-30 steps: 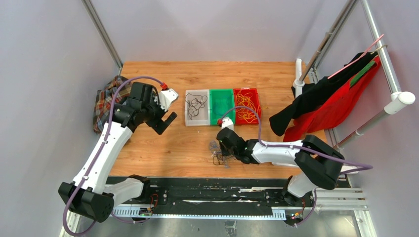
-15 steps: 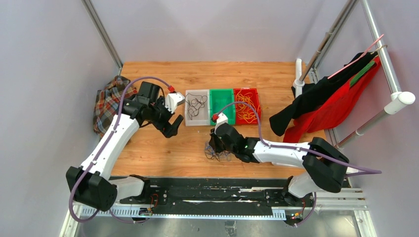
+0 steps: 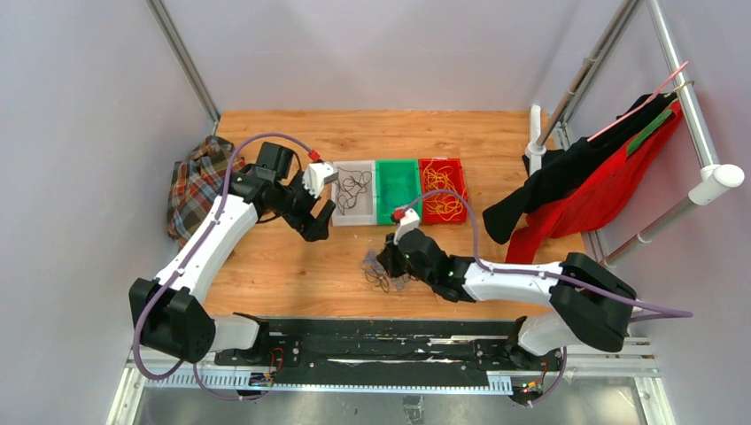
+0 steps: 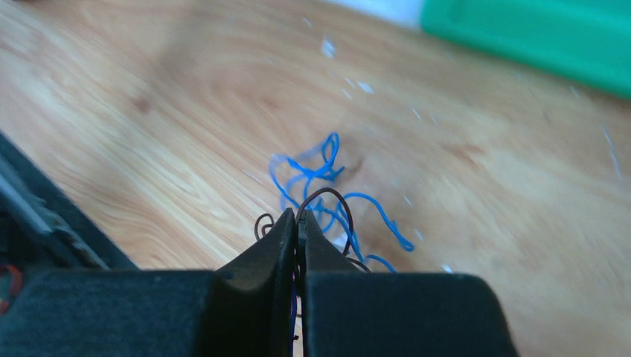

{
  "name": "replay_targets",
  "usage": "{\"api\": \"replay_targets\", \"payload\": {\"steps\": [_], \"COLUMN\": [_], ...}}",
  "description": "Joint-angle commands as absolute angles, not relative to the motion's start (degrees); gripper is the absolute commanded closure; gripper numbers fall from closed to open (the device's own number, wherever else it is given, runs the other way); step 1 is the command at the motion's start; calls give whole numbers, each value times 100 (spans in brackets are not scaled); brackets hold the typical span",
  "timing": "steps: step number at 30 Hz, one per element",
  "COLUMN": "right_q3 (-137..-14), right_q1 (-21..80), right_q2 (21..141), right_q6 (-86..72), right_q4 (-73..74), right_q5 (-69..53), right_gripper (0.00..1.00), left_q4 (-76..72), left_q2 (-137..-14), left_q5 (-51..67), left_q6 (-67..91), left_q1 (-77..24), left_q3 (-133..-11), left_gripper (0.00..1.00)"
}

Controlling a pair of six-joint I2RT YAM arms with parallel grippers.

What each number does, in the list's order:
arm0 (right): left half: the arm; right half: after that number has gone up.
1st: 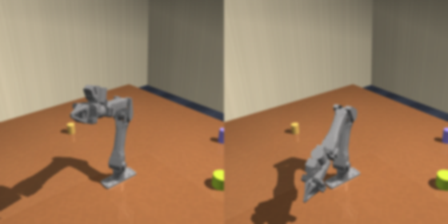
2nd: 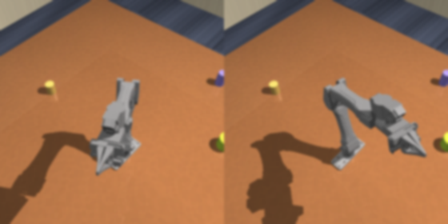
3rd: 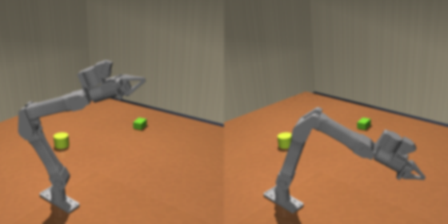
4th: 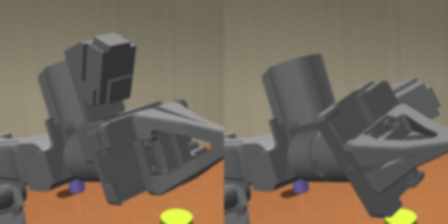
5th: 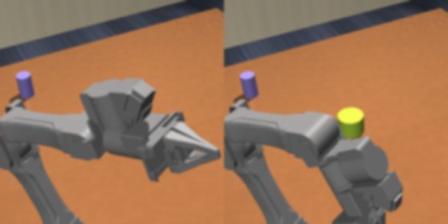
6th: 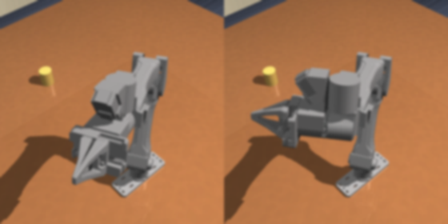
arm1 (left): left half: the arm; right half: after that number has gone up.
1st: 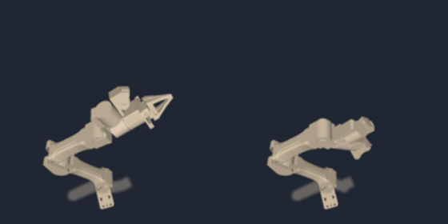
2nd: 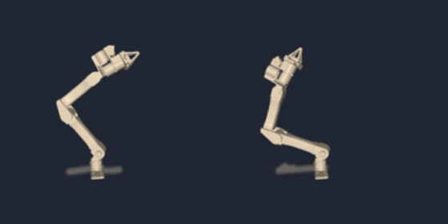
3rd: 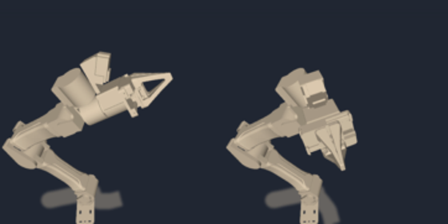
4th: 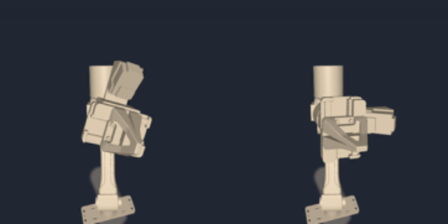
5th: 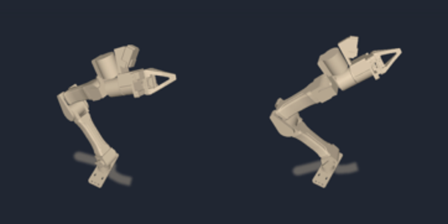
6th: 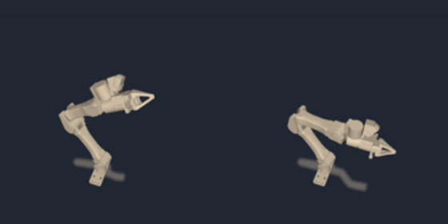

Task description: Untangle the cables

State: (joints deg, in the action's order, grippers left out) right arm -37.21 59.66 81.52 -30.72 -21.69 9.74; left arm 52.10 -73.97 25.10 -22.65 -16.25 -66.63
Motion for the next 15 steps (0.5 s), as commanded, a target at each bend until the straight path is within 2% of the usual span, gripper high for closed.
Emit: {"api": "replay_targets", "payload": {"steps": [1,3,5,6,10,15], "right_q3": [-2989,-2725,-2543,-2536,-2842,-3604], "right_q1": [6038,6038,6029,6029,6022,5957], "right_q2": [7709,7527,7350,7273,6883,6876], "right_q6": [-3355,-3441,-3407,-3341,-3031,-2541], "right_q4": [-1621,-1320,-1288,-1231,-818,-142], "right_q5": [1708,1879,1799,1710,1850,2134], "right_gripper": [96,78,55,48,39,39], "left_q4": [4959,4894,4667,4558,4478,4676], "left_q2": [-7554,-7626,-7690,-7703,-7737,-7809], "left_q5": [2495,2477,2285,2209,2193,2211], "left_q6": [-2129,-2075,-1851,-1750,-1721,-1828], "left_q1": [-1600,-1631,-1700,-1734,-1869,-1870], "left_q3": [-6751,-6727,-6654,-6612,-6619,-6762], "left_gripper": [9,10,10,10,7,8]}}
